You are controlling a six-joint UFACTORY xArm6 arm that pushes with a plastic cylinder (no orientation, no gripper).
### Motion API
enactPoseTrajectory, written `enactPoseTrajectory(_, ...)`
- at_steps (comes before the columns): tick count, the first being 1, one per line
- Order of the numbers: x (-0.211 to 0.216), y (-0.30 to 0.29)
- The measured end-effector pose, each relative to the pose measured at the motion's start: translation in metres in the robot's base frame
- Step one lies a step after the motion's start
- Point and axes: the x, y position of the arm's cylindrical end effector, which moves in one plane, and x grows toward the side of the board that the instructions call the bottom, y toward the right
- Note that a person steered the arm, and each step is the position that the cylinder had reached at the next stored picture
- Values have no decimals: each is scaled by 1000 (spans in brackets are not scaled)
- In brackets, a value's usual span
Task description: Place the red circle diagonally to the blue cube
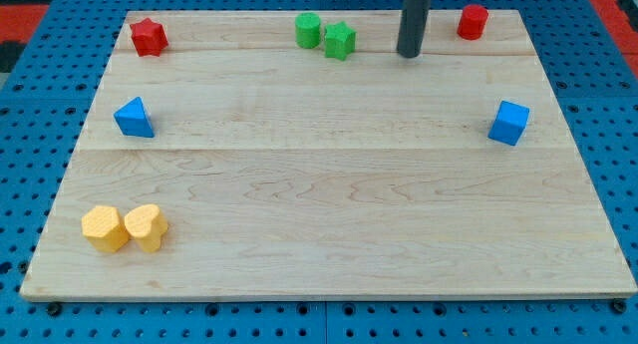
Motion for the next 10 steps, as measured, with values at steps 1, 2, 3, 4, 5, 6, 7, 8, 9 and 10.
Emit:
enactPoseTrajectory(1, -64, 6)
enactPoseTrajectory(2, -64, 11)
enactPoseTrajectory(3, -65, 33)
enactPoseTrajectory(4, -65, 33)
enactPoseTrajectory(5, -64, 72)
enactPoseTrajectory(6, -64, 72)
enactPoseTrajectory(7, -63, 126)
enactPoseTrajectory(8, -33, 143)
enactPoseTrajectory(9, -27, 74)
enactPoseTrajectory(10, -53, 47)
